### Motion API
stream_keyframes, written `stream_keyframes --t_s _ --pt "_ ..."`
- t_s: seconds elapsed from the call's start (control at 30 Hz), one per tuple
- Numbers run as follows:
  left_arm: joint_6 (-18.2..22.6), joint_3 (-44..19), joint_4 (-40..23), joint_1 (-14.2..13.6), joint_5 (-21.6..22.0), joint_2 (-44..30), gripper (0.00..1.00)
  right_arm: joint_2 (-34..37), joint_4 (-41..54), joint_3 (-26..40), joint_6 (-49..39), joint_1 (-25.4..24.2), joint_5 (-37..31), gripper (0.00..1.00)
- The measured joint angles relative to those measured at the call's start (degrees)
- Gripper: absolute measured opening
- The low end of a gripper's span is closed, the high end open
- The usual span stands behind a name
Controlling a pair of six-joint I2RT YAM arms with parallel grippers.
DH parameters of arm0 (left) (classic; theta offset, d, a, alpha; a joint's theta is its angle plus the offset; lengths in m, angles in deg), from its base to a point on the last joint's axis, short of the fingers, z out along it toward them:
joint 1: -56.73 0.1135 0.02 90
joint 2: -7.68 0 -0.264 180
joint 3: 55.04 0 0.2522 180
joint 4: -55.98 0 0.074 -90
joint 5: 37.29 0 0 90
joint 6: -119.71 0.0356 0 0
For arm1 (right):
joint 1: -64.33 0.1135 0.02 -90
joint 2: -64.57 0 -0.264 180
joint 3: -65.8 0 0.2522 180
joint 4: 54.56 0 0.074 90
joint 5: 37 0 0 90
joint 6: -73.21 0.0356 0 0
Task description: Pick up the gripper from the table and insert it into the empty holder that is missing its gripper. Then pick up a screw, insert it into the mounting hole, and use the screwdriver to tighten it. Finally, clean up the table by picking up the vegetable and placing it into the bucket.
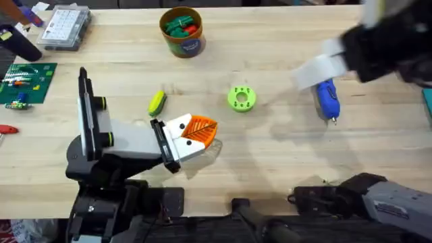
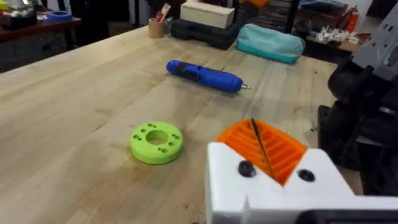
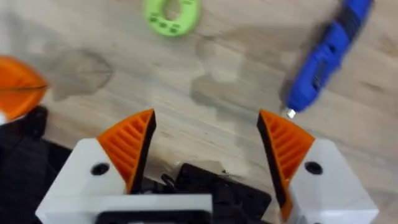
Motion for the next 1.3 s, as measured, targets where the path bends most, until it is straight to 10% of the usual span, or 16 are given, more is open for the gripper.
stream_keyframes --t_s 0.43,1.3 --pt "0.01 0.0 0.0 0.0 0.01 0.0 0.005 3.33 -3.83 -3.13 -2.52 -27.1 -0.28 0.988" --pt "0.01 0.0 0.0 0.0 0.0 0.01 0.004 22.22 -32.27 -15.28 -14.18 -34.77 3.24 0.988"
